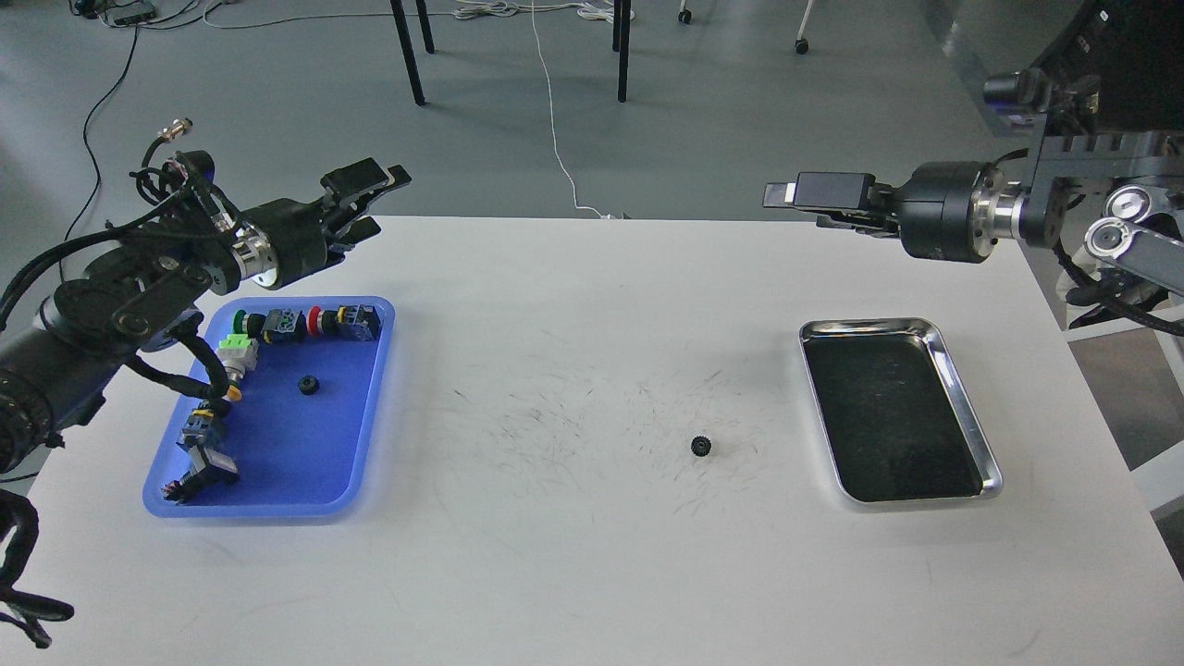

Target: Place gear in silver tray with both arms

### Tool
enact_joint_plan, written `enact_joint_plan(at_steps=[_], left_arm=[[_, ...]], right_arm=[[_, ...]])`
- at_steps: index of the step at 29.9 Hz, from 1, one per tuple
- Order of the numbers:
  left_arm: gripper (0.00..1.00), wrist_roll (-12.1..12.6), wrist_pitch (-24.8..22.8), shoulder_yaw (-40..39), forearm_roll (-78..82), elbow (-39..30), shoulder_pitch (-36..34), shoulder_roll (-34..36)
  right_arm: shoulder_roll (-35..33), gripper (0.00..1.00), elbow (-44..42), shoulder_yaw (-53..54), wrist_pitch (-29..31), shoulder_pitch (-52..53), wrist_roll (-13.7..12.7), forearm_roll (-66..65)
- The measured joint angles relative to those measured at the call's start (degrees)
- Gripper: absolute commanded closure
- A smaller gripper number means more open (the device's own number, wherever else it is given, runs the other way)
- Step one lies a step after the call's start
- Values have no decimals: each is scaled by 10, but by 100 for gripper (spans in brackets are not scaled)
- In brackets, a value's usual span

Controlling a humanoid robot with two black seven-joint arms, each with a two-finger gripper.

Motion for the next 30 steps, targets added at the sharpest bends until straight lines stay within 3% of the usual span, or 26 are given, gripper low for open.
enact_joint_plan(at_steps=[7,15,24,30], left_arm=[[2,0,-10,-2,-116,40,19,6],[2,0,-10,-4,-195,53,52,32],[2,0,-10,-45,-215,54,70,67],[2,0,-10,-79,-237,65,71,76]], right_arm=[[15,2,2,-1,43,12,4,-131],[77,2,10,-14,51,22,25,-219],[138,4,11,-93,51,63,61,-281],[172,5,10,-141,51,91,102,-326]])
